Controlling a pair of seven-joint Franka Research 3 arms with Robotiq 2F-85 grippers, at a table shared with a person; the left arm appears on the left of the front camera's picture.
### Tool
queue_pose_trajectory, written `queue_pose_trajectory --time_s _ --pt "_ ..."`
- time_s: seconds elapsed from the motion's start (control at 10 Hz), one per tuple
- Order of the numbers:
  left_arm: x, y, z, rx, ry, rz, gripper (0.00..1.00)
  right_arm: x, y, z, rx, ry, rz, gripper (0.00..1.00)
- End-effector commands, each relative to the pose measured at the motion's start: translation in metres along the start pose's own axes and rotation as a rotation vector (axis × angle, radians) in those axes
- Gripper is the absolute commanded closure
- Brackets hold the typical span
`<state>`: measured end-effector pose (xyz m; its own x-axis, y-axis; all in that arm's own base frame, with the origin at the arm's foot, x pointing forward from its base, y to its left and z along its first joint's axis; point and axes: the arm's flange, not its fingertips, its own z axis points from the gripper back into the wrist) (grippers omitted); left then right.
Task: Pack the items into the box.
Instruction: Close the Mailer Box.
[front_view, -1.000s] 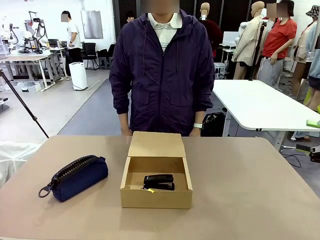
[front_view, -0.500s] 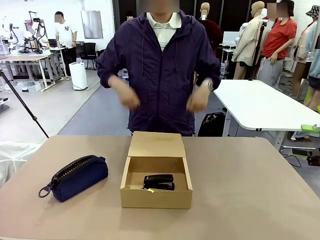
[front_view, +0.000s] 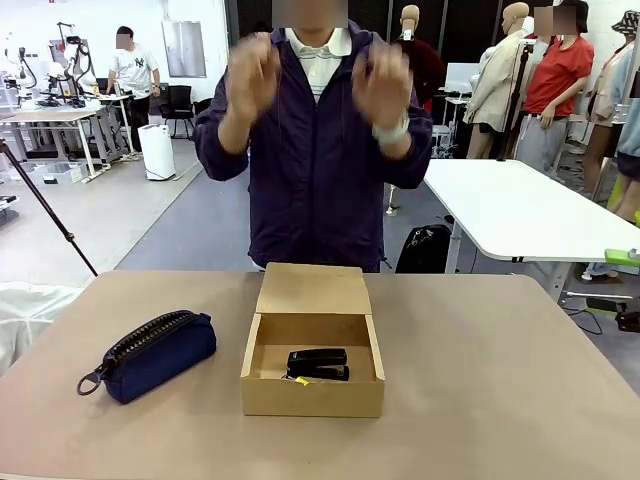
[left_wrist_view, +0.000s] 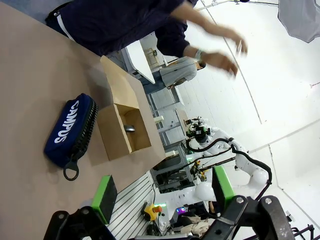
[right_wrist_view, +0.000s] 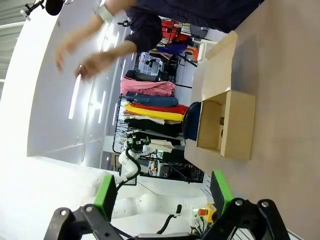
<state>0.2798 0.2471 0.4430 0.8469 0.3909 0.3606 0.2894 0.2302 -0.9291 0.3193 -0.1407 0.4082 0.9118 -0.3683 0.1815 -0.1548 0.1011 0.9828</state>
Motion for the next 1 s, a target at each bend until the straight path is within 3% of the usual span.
queue_pose_trajectory --time_s 0.0,0.8,0.9 --pt "-0.001 -0.002 0.001 -0.01 0.002 -0.006 0.0 -0.003 0.003 0.001 0.0 0.008 0.006 0.0" --pt "0.0 0.0 0.0 0.0 0.0 0.0 0.0 0.0 0.0 0.0 0.001 0.001 0.0 0.0" --pt "0.012 -0.012 -0.028 -0.021 0.098 0.011 0.0 0.011 0.004 -0.01 -0.006 0.056 -0.002 0.0"
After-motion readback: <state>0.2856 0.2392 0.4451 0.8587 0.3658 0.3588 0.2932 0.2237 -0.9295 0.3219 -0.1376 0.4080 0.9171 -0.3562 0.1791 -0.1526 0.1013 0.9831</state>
